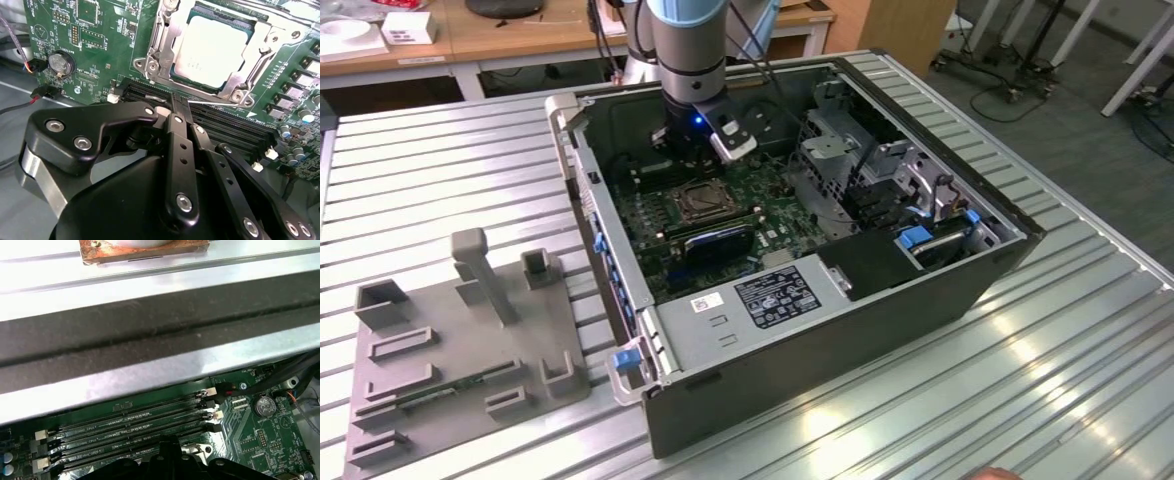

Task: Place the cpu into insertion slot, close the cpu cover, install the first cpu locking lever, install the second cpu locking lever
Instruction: 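Install the first cpu locking lever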

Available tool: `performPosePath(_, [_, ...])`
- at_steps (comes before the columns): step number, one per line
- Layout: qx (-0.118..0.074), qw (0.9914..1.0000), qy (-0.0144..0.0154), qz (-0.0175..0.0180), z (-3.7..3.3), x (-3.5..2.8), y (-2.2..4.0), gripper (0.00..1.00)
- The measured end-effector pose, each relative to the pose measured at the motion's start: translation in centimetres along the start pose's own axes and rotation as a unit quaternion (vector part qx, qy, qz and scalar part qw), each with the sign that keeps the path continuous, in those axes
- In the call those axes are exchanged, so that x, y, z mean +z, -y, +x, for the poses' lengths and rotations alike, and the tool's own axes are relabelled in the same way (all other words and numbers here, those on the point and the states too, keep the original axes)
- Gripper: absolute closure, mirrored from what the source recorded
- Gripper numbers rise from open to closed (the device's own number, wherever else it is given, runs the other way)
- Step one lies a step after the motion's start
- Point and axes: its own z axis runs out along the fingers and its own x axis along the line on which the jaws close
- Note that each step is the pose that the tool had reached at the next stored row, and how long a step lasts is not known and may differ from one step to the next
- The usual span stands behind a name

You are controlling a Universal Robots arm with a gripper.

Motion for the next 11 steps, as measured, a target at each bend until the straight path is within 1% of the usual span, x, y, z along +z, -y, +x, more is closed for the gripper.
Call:
performPosePath(7, [0.004,0.99999,0.0025,-0.0008,0.45,-0.01,-0.06,0.9])
performPosePath(11, [0.007,0.99997,0.0038,-0.0008,0.55,0.02,-0.02,0.9])
